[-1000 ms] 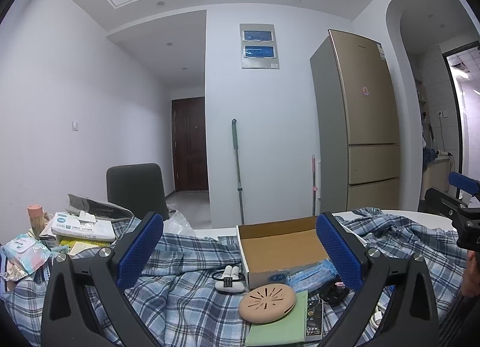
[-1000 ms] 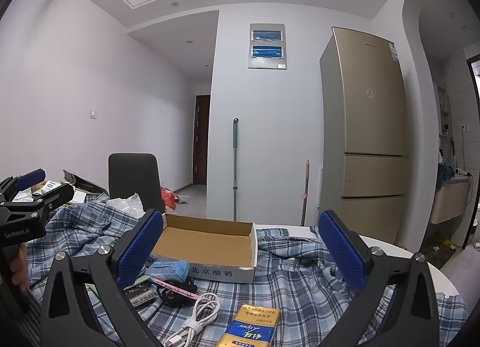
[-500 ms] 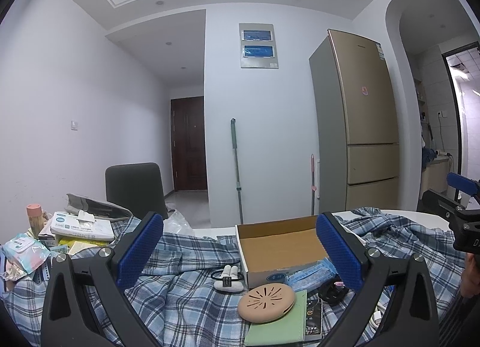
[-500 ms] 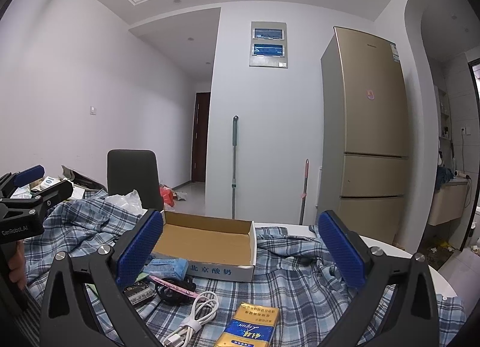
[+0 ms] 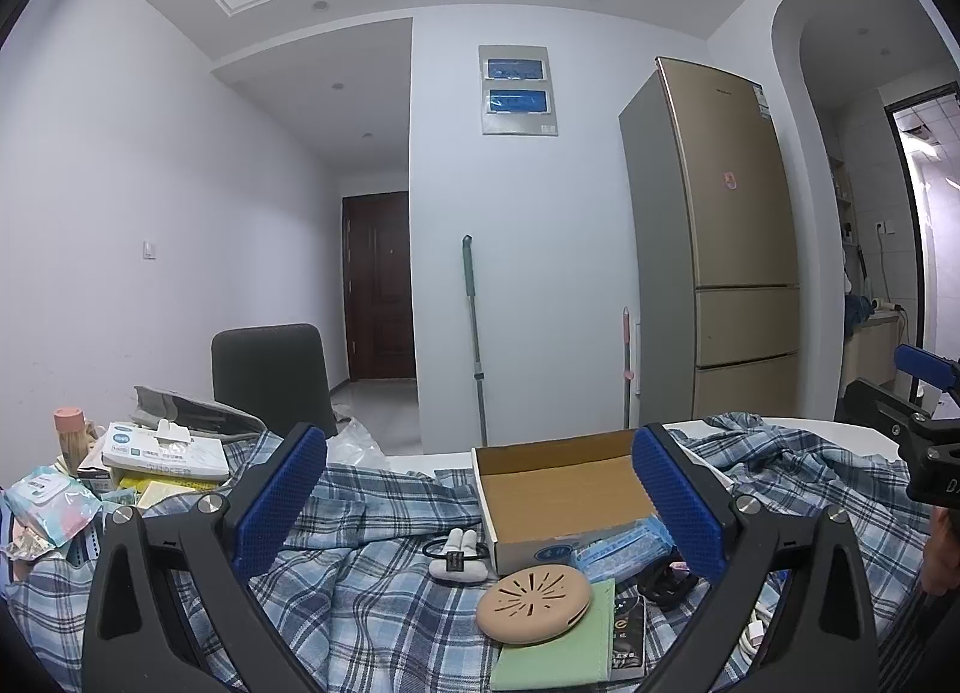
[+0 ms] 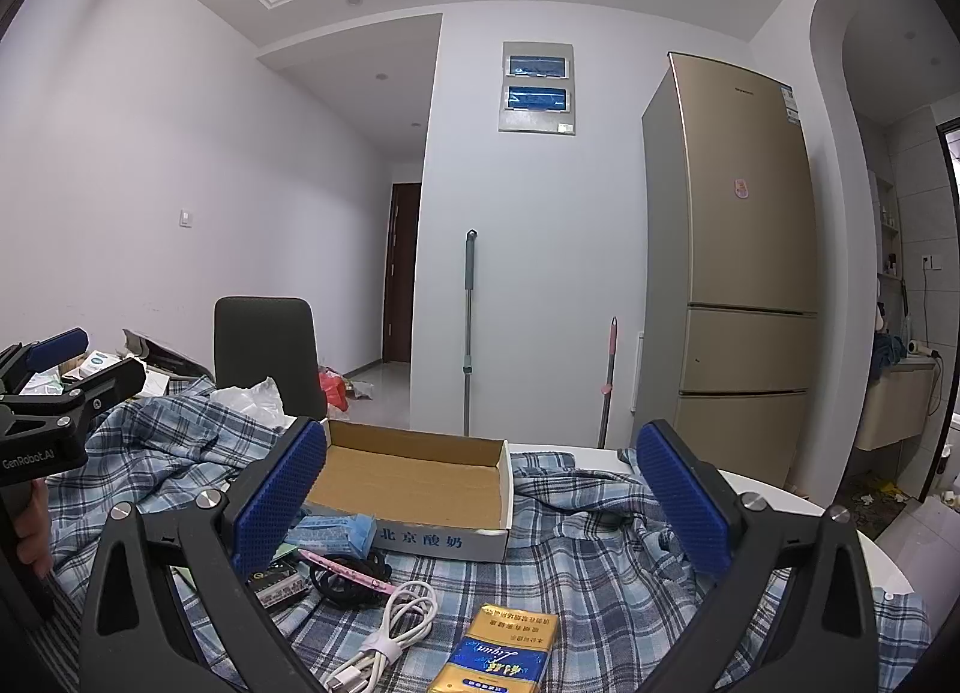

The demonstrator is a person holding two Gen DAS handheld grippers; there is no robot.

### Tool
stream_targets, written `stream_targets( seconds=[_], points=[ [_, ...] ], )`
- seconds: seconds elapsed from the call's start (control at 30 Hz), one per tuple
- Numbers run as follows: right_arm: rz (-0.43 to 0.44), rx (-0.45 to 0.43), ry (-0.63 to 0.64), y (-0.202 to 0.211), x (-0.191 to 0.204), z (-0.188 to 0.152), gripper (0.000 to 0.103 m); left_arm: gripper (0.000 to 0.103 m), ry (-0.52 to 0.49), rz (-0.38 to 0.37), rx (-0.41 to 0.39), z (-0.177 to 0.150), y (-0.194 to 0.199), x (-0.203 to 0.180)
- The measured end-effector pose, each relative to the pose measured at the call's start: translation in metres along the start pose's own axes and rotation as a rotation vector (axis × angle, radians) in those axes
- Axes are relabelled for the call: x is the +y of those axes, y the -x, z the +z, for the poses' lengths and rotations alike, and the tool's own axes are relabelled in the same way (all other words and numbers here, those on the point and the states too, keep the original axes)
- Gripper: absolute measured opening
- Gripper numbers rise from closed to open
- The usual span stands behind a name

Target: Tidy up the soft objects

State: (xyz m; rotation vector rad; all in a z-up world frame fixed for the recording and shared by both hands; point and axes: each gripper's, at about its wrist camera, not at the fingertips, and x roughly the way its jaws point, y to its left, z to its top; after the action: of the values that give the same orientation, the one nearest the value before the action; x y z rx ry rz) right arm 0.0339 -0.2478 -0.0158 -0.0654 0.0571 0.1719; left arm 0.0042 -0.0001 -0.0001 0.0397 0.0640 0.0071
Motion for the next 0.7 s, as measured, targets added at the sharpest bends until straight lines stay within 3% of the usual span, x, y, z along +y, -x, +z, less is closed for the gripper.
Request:
stream_targets(
  seconds=[0.7],
  points=[
    [0.000,0.000,0.001,-0.0001,-0.0009,-0.0001,0.103,0.103,0.005,0.004,0.004,-0.0019,-0.0011,0.0017]
  ],
)
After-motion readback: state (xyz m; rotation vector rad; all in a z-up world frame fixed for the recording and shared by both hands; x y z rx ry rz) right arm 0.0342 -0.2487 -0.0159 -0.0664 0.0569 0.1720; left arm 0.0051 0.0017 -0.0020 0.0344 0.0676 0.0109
